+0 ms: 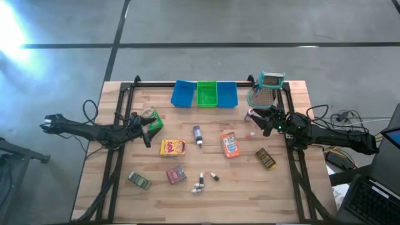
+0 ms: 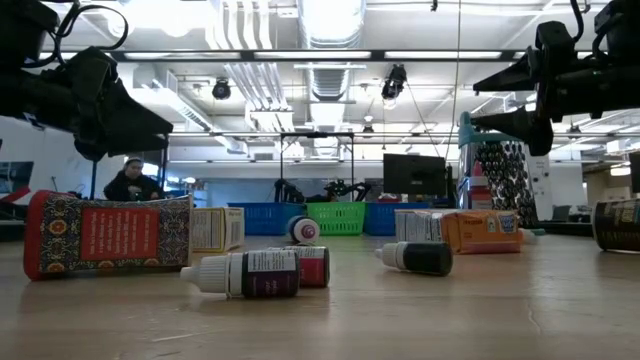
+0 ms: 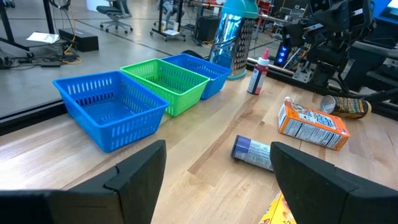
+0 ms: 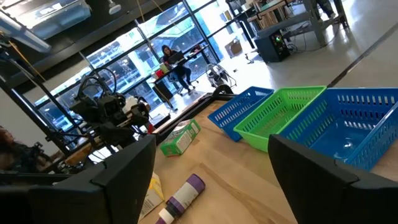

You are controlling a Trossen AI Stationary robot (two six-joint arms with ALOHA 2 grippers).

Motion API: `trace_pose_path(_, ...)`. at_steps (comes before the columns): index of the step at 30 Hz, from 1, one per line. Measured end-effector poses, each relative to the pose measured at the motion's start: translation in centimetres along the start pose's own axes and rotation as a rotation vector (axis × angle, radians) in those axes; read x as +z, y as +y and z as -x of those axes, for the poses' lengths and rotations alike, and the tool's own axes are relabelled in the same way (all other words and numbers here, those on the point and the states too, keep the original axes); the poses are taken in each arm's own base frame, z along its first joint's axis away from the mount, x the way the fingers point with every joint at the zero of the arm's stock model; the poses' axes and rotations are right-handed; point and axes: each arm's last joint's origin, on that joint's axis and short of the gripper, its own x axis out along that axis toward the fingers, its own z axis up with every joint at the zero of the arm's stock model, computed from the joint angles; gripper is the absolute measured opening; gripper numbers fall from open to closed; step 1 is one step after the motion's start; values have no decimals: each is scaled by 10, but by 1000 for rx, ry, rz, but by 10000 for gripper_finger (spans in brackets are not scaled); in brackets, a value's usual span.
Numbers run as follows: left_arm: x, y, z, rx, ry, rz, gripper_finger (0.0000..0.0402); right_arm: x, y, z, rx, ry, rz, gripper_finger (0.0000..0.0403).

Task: Pick & Place Kitchen Items

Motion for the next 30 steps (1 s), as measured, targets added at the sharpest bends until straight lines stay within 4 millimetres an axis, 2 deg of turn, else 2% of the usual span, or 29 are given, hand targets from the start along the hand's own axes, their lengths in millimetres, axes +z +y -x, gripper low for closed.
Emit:
trace_pose_path(13,0,0,0,-4,1,0,294,1,-1,0,-23,-21,-1,353)
trace_pose_path(17,0,0,0,-4,1,0,294,7,3,0,14,-79,-17,361)
trace_pose_path(25,0,0,0,-3,1,0,294,23,13,4,122,-247,-53,344)
trace_pose_path(30,0,0,0,-3,1,0,294,28,15,5,146,-293,-27,326)
